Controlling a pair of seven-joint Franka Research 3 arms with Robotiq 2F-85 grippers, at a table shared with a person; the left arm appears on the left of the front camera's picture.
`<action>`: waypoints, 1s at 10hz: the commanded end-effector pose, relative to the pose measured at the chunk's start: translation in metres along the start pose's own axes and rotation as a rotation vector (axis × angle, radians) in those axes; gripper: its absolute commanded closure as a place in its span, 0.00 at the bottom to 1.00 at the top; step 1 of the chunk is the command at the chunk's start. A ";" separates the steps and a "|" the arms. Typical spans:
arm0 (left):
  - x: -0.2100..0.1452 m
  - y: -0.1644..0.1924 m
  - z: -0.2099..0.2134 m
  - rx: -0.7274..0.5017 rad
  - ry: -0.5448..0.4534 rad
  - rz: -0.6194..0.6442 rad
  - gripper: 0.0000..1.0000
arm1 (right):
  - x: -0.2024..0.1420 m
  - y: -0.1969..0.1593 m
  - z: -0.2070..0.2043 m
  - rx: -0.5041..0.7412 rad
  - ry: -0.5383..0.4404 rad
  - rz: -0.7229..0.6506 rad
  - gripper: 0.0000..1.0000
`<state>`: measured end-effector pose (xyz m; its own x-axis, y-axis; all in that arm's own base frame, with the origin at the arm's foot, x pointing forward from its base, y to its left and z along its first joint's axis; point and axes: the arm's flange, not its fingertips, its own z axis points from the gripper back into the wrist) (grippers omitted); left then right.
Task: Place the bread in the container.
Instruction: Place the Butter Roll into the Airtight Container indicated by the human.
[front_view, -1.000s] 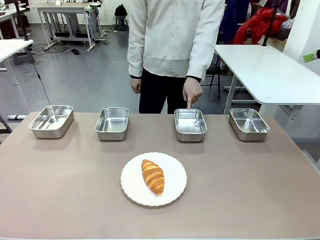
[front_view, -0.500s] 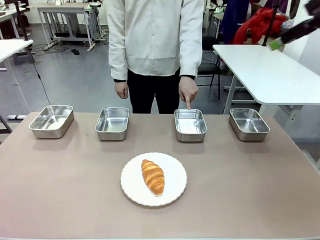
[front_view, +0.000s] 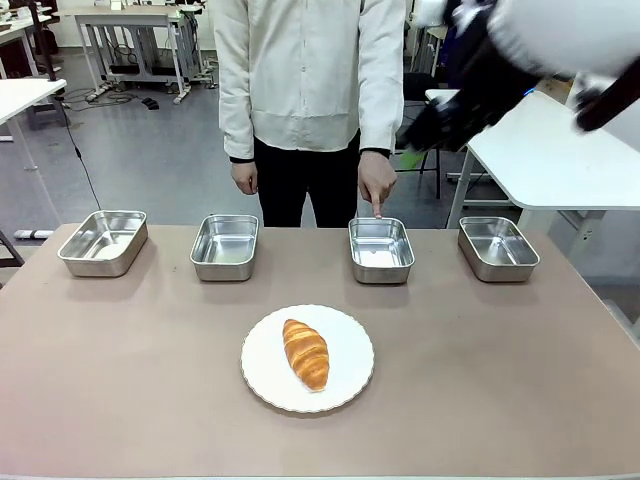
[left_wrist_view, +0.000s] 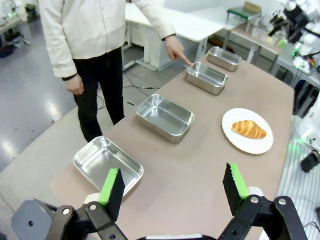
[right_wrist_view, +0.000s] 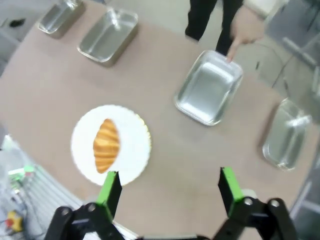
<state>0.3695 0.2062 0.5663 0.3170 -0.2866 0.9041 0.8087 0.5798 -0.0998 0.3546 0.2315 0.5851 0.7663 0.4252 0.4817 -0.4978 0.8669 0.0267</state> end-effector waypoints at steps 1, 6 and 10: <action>0.002 -0.002 0.001 -0.006 -0.014 -0.008 0.00 | -0.017 0.047 -0.030 -0.071 0.010 -0.140 0.00; 0.002 -0.002 0.001 -0.006 -0.014 -0.008 0.00 | -0.052 0.101 -0.087 -0.126 0.050 -0.191 0.00; 0.002 -0.002 0.001 -0.006 -0.014 -0.008 0.00 | -0.052 0.101 -0.087 -0.126 0.050 -0.191 0.00</action>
<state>0.3693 0.2064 0.5664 0.3172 -0.2867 0.9040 0.8086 0.5799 -0.0998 0.3005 0.3197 0.4873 0.8668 0.2488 0.4321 -0.2841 0.9586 0.0180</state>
